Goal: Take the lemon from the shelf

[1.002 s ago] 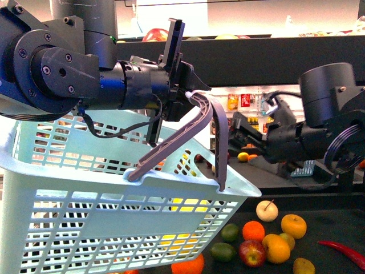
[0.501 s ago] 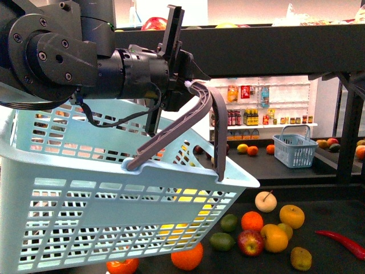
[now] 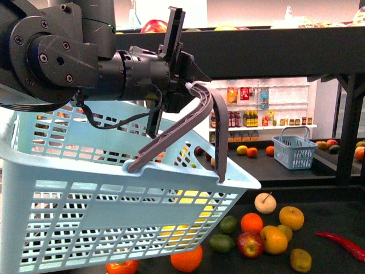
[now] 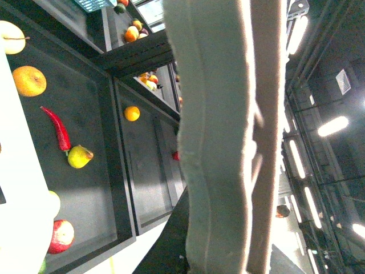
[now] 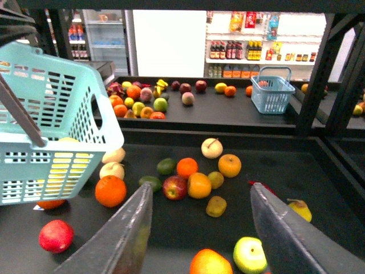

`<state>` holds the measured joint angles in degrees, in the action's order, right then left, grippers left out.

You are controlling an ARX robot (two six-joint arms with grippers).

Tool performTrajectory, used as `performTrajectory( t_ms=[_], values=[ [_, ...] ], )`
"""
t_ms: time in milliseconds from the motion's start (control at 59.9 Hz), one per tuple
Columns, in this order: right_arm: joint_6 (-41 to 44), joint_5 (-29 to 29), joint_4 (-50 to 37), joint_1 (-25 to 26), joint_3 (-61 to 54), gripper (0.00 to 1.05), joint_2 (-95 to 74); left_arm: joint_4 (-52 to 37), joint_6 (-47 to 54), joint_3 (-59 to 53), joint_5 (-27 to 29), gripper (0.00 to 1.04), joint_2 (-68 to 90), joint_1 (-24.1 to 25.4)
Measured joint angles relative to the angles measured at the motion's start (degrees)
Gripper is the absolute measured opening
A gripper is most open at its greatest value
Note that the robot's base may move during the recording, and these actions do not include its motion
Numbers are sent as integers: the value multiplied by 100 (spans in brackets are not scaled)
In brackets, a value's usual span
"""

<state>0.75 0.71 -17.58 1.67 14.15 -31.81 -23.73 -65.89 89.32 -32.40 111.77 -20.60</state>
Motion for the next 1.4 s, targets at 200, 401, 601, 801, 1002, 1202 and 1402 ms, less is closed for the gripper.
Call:
performTrajectory(
  t_ms=[200, 401, 601, 801, 1002, 1202, 1402],
  values=[
    [-9, -57, -9, -146, -479, 7, 374, 0, 4, 0, 9, 7, 0, 2],
    [-13, -59, 87, -151, -861, 3, 914, 0, 0, 0, 4, 7, 2, 2],
    [-13, -61, 282, -151, -1040, 3, 1307, 0, 0, 0, 4, 7, 2, 2],
    [-13, -61, 490, -151, -1180, 3, 1641, 0, 0, 0, 4, 7, 0, 2],
    [-13, -57, 549, -151, -1331, 3, 1963, 0, 0, 0, 2, 7, 2, 2],
    [-13, -61, 1287, -151, -1331, 3, 2586, 0, 0, 0, 2, 7, 2, 2],
    [-15, -66, 1744, -151, -1331, 3, 3147, 0, -2, 0, 7, 7, 2, 0]
  ],
)
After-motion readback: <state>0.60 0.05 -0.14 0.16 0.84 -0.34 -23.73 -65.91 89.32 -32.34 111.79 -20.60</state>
